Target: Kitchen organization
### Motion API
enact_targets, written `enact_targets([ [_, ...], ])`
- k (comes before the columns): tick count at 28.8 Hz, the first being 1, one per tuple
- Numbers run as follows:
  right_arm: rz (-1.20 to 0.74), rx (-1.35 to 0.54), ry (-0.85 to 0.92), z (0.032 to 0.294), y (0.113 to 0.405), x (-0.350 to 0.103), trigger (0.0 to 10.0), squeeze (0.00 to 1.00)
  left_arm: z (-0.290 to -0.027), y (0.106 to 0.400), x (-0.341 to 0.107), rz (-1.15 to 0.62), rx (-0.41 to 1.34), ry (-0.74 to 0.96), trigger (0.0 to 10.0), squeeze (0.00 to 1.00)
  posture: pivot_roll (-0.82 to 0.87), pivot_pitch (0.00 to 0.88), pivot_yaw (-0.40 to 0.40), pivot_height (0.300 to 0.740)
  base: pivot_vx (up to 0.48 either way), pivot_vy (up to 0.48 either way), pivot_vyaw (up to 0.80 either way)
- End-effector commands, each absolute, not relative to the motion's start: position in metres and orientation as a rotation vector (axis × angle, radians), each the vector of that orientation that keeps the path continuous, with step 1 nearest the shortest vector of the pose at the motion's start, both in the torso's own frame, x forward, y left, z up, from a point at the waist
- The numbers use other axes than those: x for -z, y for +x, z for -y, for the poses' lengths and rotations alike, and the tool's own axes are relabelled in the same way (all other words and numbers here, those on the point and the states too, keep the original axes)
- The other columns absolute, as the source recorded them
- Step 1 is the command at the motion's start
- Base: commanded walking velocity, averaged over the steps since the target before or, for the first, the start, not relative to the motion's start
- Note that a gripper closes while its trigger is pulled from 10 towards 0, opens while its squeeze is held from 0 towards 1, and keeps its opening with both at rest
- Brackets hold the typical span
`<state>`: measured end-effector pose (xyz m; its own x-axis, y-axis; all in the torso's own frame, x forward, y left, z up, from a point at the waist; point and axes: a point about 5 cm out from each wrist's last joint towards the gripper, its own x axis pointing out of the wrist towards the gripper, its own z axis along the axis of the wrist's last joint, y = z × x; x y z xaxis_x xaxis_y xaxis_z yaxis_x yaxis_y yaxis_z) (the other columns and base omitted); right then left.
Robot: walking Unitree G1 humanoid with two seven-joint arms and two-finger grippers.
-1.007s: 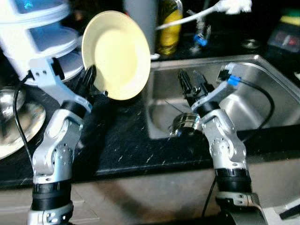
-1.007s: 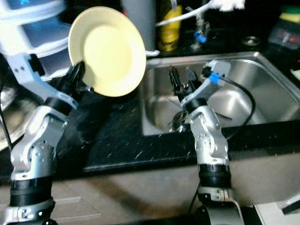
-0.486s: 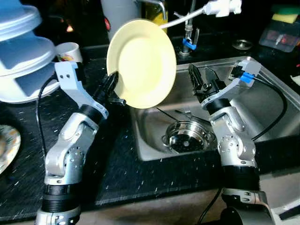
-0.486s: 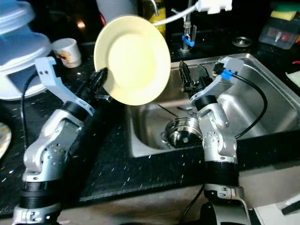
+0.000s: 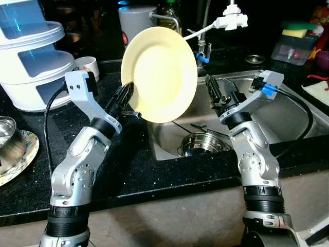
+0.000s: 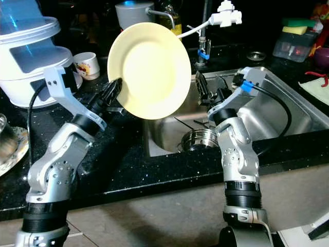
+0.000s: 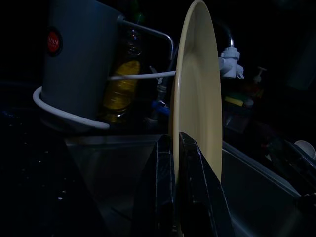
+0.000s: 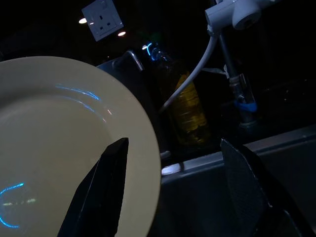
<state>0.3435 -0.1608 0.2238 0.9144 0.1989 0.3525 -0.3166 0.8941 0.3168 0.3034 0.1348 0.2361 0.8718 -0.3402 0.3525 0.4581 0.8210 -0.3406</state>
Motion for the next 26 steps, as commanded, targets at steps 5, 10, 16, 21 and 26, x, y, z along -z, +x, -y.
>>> enact_targets([
  [5,0.296,-0.279,0.374,0.159,0.344,-0.220,10.0,0.00,-0.136,0.306,-0.229,0.239,0.403,-0.436,10.0,0.00,0.04,0.000,0.028,0.740,0.000,0.000,0.00],
  [10,0.292,-0.281,0.369,0.158,0.344,-0.219,10.0,0.00,-0.137,0.306,-0.225,0.222,0.397,-0.445,10.0,0.00,0.05,0.000,0.028,0.740,0.000,0.000,0.00],
  [16,0.293,-0.271,0.350,0.159,0.345,-0.219,10.0,0.00,-0.131,0.310,-0.199,0.040,0.494,-0.358,10.0,0.00,0.04,0.000,0.031,0.740,0.000,0.000,0.00],
  [21,0.294,-0.254,0.335,0.162,0.345,-0.219,10.0,0.00,-0.137,0.319,-0.199,0.043,0.487,-0.254,10.0,0.00,0.04,0.000,0.034,0.740,0.000,0.000,0.00],
  [26,0.278,-0.218,0.307,0.166,0.346,-0.217,10.0,0.00,-0.129,0.325,-0.206,0.068,0.519,-0.254,10.0,0.00,0.03,0.000,0.037,0.740,0.000,0.000,0.00],
])
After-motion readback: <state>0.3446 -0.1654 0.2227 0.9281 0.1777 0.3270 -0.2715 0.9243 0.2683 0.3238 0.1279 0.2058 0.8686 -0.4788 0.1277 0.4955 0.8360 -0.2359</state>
